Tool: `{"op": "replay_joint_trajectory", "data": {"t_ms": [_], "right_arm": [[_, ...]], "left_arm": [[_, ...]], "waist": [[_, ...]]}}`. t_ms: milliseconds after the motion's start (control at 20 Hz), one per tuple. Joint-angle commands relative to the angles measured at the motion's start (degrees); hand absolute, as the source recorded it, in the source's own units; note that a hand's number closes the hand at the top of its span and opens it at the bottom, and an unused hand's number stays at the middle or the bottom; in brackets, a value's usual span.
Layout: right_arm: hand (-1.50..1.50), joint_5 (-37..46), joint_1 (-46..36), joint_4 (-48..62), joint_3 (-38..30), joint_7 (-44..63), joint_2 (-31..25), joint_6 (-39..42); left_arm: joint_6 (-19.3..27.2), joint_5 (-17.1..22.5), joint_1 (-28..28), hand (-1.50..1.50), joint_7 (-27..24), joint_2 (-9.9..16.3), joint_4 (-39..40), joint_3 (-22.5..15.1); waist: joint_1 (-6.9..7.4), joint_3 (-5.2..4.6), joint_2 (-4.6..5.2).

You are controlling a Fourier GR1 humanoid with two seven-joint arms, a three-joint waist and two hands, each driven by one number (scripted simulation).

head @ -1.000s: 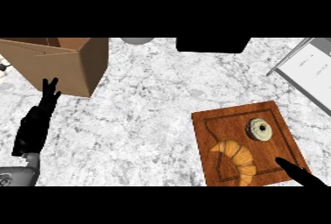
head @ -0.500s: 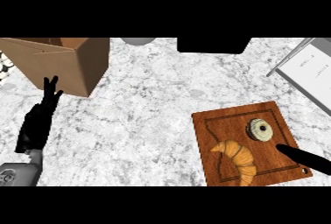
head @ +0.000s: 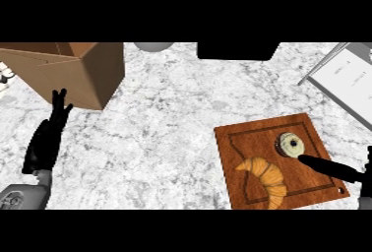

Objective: Pick the cupcake from the cutting board and place it in the tiered basket

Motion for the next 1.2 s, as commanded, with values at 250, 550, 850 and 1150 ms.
{"op": "replay_joint_trajectory", "data": {"t_ms": [250, 550, 850, 1150], "right_arm": [[-1.50, 8.5, -3.9, 4.5, 0.5, 12.2, 5.0, 6.8], [-1.50, 13.0, -7.5, 5.6, -1.4, 12.2, 9.0, 11.9], [-1.50, 18.3, -11.5, 10.0, -5.7, 12.2, 15.6, 13.8], [-1.50, 24.7, -11.9, 11.2, -8.7, 12.2, 23.1, 15.9]], "left_arm": [[0.0, -0.6, -0.7, 0.00, 0.0, -0.1, -1.6, -0.2], [-0.5, -0.3, -2.7, 0.00, 0.0, -0.2, 1.4, 0.7], [-0.5, 0.1, -0.5, 0.00, 0.3, -0.8, -1.7, 0.2], [-0.3, -0.7, -1.2, 0.00, 1.5, -0.9, -2.4, -0.1]], "waist": [[-0.15, 0.13, -0.27], [-1.54, 0.08, -0.24], [-0.85, 0.22, -0.46], [-1.35, 0.35, -0.57]]}}
